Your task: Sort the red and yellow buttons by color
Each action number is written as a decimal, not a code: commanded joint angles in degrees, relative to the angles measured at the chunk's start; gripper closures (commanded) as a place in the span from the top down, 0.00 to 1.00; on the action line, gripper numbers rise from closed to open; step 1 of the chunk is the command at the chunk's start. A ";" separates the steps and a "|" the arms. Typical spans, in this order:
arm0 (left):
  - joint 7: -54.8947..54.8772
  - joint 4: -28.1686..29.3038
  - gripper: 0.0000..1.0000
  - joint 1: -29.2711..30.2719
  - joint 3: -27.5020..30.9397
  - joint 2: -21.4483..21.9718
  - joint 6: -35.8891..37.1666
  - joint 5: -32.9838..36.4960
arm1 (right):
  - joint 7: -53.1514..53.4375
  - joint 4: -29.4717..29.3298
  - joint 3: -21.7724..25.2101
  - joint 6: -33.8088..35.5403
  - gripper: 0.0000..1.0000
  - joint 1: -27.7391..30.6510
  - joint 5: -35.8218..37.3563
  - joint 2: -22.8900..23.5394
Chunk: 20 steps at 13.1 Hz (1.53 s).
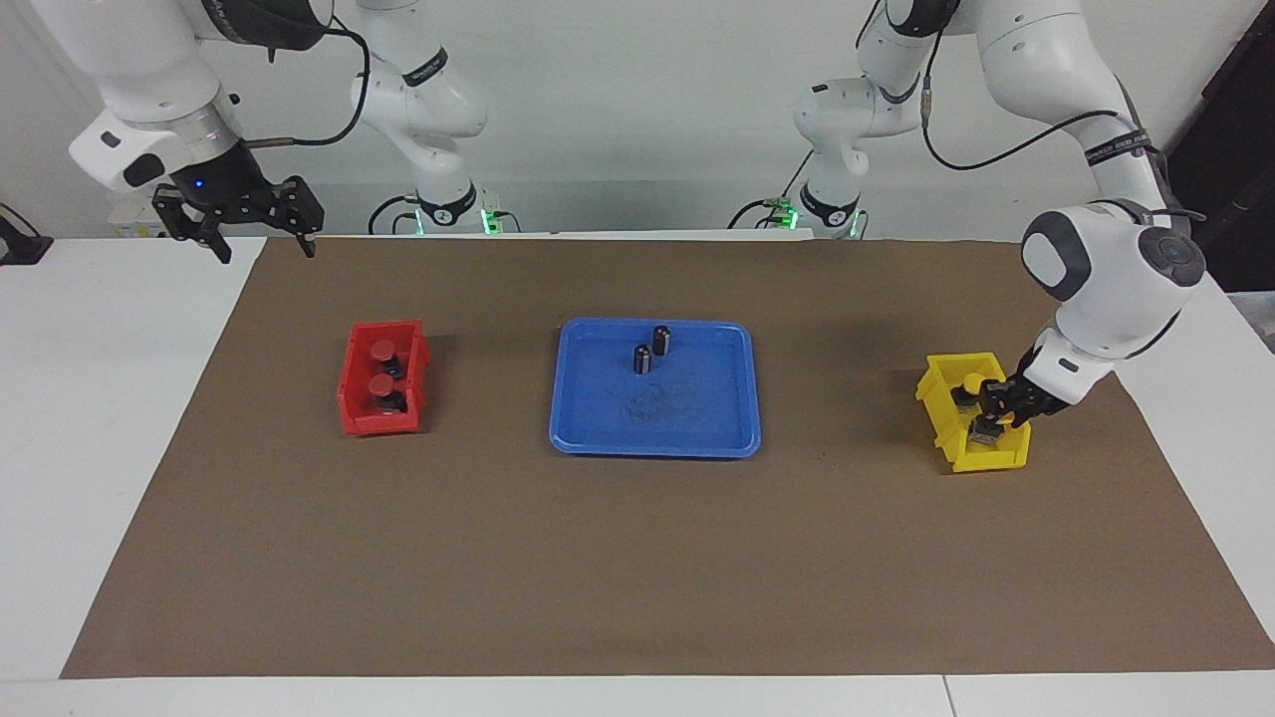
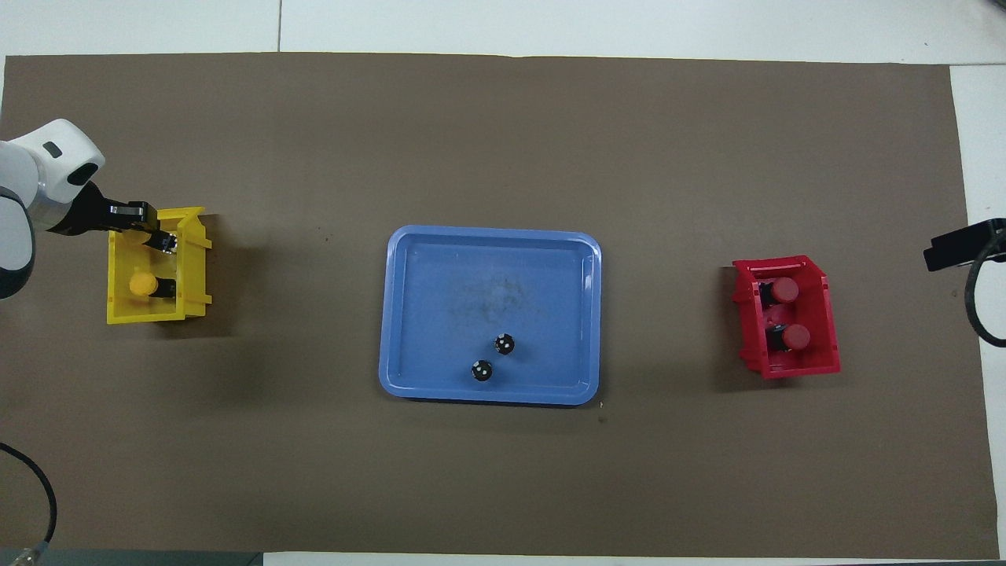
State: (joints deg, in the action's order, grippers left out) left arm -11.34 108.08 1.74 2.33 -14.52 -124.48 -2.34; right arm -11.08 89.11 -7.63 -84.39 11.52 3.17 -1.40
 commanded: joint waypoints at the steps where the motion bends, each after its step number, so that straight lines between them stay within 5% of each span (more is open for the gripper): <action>1: -1.67 2.66 0.01 -0.24 0.40 -0.59 -3.57 -0.21 | 0.89 -1.57 -0.37 0.11 0.99 0.17 -0.88 0.79; 3: -1.85 5.03 0.05 -0.15 0.40 -0.42 -6.46 -0.21 | 0.89 -1.39 -0.37 0.02 0.99 0.43 -1.15 0.79; 5: -1.59 4.60 0.36 -0.15 0.40 -0.42 -6.13 -0.29 | 2.28 -1.22 -0.37 0.02 0.99 0.34 -1.23 0.79; 10: -1.50 2.58 0.44 0.02 0.40 -0.77 -4.29 -0.29 | 5.98 -1.31 -0.54 0.10 0.99 -0.01 -1.15 0.79; 13: -1.32 0.91 0.61 0.11 0.40 -0.68 -2.62 -0.29 | 5.90 -1.22 -0.54 0.10 0.99 0.08 -1.23 0.79; 16: -1.06 -2.42 0.76 -0.06 0.40 -0.42 1.59 -0.38 | 5.90 -1.22 -0.54 0.10 0.99 0.17 -1.23 0.79; 18: -1.14 -5.05 1.00 -0.59 0.40 0.19 5.54 -0.21 | 5.90 -1.22 -0.54 0.10 0.99 0.17 -1.23 0.79; 20: -1.84 -10.32 1.00 -1.47 -0.22 2.03 14.74 0.41 | 5.81 -1.22 -0.54 0.19 0.99 0.17 -1.23 0.79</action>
State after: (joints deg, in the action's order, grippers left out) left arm -12.27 101.90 1.57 2.05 -14.47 -117.47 -2.34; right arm -6.03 88.77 -7.98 -84.42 11.33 3.09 -1.11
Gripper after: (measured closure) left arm 0.018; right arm 0.004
